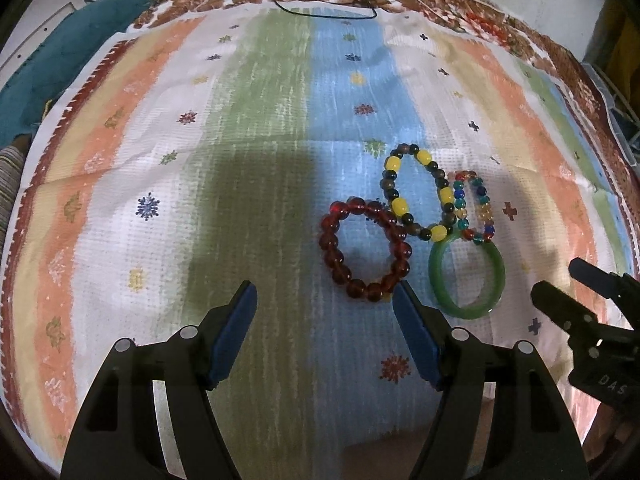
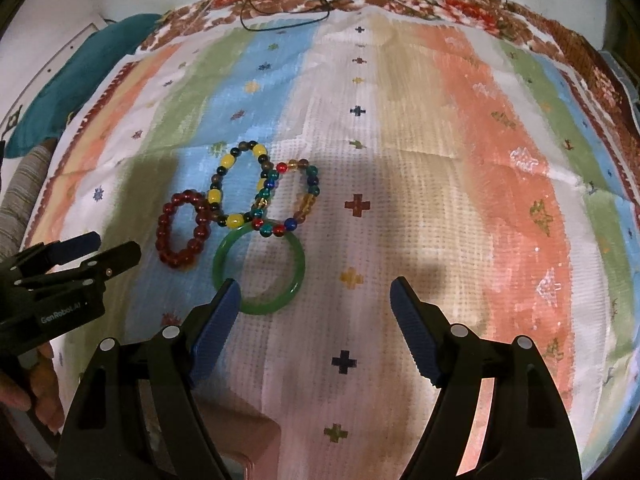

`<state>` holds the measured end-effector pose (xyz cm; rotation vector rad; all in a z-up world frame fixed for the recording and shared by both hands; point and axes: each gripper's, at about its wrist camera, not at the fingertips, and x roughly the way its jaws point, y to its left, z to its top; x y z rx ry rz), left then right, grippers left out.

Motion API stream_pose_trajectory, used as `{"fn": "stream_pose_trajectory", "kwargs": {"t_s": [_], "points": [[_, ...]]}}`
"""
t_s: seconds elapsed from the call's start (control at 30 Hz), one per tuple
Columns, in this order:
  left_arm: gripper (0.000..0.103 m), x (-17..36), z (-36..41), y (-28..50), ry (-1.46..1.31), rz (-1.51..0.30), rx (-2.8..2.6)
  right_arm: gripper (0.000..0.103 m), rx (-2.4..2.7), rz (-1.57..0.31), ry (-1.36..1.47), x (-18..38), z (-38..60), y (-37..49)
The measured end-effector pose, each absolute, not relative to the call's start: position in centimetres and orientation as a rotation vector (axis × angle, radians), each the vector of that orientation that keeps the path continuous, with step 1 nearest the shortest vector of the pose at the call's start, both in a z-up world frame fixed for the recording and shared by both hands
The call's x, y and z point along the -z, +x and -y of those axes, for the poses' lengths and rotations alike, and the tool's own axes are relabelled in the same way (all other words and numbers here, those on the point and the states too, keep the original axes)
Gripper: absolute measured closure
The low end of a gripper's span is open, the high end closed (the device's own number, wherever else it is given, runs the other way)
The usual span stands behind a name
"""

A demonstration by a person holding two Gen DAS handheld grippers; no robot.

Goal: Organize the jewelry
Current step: 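Move both open grippers from the tin toward the remaining bracelets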

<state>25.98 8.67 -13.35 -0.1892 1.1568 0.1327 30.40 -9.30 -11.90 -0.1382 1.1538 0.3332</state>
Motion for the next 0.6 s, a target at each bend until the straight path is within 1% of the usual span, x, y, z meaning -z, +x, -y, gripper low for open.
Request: {"fn": "stream_pose_trajectory", "kwargs": {"t_s": [0.3,0.5,0.53,0.6], "points": [[0.033,15.0,-9.0,27.2,-0.163,-1.196,-0.126,0.026,-0.332,-1.179,-0.168,13.4,8.5,31.2],[0.036,15.7,-9.5,27.9,-0.171,-1.202,-0.121,0.026,-0.343,-1.195,-0.189,14.3,8.0,31.6],[0.038,15.9,-9.5,28.0,-0.17,-1.205,-0.117,0.026,-0.342,-1.197,-0.188,14.4,8.1,31.7],[0.041,16.1,-9.4,28.1,-0.158,-1.211,-0.115,0.032,-0.335,-1.21,-0.183,14.8,8.1,31.9]]}}
